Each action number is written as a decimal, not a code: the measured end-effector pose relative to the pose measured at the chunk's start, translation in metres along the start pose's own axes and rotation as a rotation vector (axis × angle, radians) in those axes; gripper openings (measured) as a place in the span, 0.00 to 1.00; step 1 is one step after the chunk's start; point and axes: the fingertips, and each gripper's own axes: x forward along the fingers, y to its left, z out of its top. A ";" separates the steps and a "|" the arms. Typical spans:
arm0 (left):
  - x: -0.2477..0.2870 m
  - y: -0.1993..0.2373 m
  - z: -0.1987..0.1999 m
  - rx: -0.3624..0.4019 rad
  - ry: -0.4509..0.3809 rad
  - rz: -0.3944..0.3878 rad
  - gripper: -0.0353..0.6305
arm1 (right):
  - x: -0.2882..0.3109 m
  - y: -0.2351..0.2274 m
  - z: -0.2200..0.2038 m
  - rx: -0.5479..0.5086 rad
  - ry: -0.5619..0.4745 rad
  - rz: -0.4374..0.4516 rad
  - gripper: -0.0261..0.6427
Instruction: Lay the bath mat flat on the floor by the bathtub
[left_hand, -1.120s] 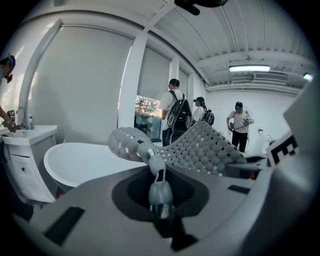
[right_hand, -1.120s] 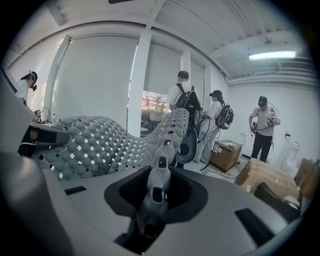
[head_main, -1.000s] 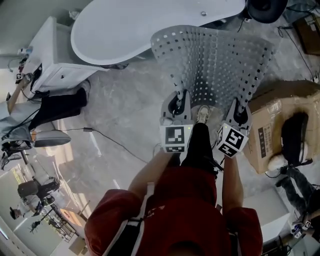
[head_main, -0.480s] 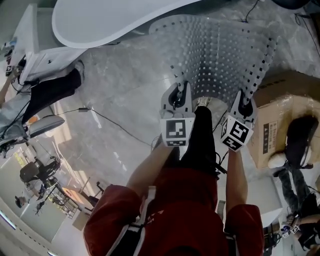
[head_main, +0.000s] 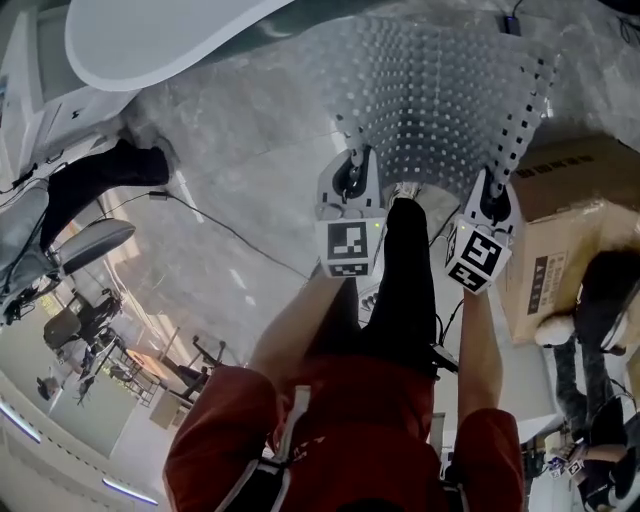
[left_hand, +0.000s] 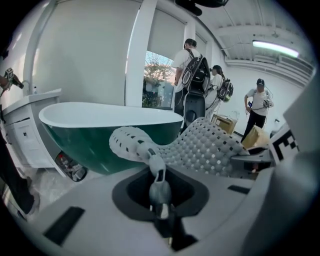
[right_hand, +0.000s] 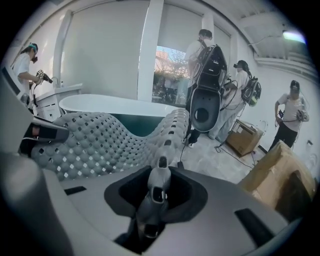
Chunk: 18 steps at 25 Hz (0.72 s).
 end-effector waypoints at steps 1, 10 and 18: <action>0.008 0.000 -0.006 -0.002 0.011 0.005 0.12 | 0.008 -0.001 -0.004 -0.005 0.008 0.005 0.17; 0.081 0.003 -0.045 -0.021 0.064 0.033 0.12 | 0.087 -0.004 -0.038 -0.058 0.052 0.065 0.17; 0.125 0.006 -0.072 -0.023 0.064 0.060 0.12 | 0.140 -0.013 -0.060 -0.078 0.051 0.100 0.17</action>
